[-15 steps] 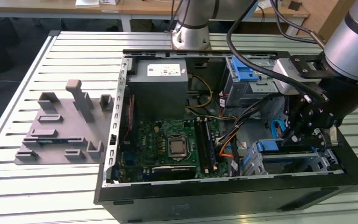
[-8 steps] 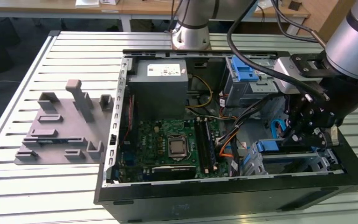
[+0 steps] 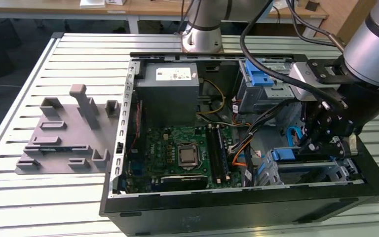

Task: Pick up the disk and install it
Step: 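Insert the second disk wire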

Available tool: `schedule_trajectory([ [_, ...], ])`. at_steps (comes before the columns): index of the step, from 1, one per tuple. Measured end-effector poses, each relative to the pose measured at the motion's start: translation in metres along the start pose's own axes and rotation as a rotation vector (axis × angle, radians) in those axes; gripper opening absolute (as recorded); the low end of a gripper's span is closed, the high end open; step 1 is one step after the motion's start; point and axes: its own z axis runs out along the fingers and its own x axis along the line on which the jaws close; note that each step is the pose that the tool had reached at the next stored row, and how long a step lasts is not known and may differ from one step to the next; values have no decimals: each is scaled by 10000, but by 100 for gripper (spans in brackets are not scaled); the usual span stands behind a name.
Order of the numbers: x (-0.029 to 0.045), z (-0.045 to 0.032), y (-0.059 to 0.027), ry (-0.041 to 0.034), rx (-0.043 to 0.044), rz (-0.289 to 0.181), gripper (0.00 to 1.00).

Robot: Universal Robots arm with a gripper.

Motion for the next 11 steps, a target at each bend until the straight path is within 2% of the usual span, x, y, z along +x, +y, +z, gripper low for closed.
schedule_trajectory([
  [11,1,17,0,-4,0,0,16],
])
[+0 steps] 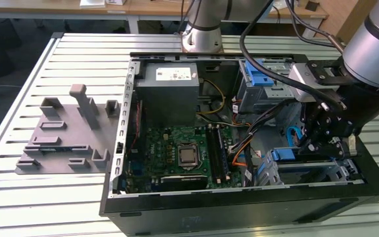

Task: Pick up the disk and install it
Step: 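Insert the second disk wire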

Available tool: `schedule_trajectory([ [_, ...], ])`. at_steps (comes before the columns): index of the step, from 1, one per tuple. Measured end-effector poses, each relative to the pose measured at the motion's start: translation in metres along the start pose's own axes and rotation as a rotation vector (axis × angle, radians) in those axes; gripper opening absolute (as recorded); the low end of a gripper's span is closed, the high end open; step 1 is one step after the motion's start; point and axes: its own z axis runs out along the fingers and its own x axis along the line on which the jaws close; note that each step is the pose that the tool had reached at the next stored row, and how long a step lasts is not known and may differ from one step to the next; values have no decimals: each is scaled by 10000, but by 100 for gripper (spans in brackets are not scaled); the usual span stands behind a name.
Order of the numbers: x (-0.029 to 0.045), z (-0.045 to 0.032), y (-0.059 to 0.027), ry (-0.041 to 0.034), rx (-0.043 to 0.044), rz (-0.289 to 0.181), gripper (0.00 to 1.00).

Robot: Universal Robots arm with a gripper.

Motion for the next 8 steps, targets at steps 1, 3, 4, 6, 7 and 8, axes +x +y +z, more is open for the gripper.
schedule_trajectory([
  [1,0,4,0,2,0,0,16],
  [3,1,14,0,2,0,0,16],
  [4,2,18,0,3,0,0,16],
  [6,3,24,0,6,-1,0,16],
  [7,3,25,1,9,-1,0,16],
  [8,3,25,1,8,0,0,17],
])
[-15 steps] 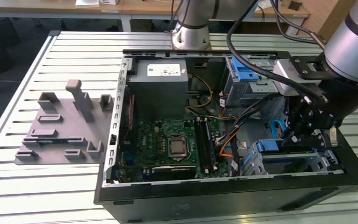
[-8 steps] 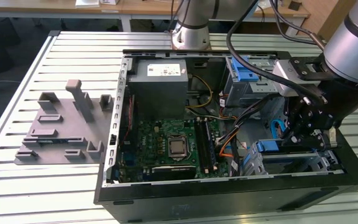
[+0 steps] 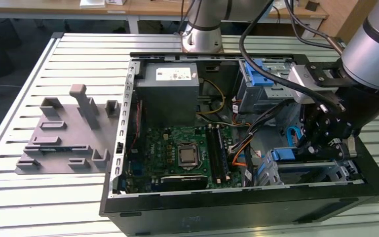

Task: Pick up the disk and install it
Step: 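Insert the second disk wire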

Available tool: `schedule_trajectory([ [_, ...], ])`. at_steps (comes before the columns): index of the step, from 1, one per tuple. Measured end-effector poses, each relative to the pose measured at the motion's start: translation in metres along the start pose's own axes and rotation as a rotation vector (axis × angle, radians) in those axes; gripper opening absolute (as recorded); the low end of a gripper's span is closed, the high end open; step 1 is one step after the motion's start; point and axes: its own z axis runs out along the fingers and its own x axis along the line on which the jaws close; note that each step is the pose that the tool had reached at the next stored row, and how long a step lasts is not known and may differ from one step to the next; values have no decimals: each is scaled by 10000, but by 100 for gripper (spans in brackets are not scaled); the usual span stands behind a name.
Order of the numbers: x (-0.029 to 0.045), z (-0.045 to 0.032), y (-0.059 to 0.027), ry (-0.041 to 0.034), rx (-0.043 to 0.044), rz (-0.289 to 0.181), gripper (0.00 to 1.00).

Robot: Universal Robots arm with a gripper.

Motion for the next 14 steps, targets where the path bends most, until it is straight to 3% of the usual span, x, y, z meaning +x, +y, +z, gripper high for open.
schedule_trajectory([
  [1,0,1,0,-2,0,0,17],
  [2,0,2,0,-4,0,-1,24],
  [9,0,-69,-1,-5,0,0,24],
  [14,-1,-129,-2,-3,0,0,11],
])
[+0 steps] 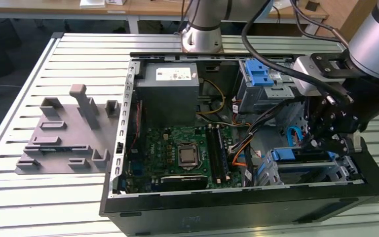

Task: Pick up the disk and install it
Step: 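Insert the second disk wire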

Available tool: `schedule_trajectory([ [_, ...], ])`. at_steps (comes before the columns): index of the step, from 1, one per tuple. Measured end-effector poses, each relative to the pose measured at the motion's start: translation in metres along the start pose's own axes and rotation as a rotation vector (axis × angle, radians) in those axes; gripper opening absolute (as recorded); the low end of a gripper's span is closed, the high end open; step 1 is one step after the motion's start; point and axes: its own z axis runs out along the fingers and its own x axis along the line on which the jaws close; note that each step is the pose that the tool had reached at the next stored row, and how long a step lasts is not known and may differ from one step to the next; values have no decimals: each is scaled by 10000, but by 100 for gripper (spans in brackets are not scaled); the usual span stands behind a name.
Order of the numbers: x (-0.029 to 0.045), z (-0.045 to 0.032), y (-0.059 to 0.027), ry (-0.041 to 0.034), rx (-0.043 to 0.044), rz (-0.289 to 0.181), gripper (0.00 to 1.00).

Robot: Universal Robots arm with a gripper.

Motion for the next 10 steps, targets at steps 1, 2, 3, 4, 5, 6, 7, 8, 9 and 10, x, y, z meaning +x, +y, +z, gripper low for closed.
schedule_trajectory([
  [1,0,-6,0,-1,0,0,11],
  [2,0,-10,0,-2,0,0,11],
  [3,0,-15,0,-1,1,0,11],
  [4,-1,-16,0,-2,0,0,11],
  [5,-1,-18,0,-1,0,0,11],
  [6,0,-22,0,-1,0,0,11],
  [7,0,-25,0,-1,0,0,11],
  [8,0,-27,0,0,0,0,11],
  [9,0,-28,-1,0,0,0,11],
  [10,0,-29,-1,-1,0,0,11],
])
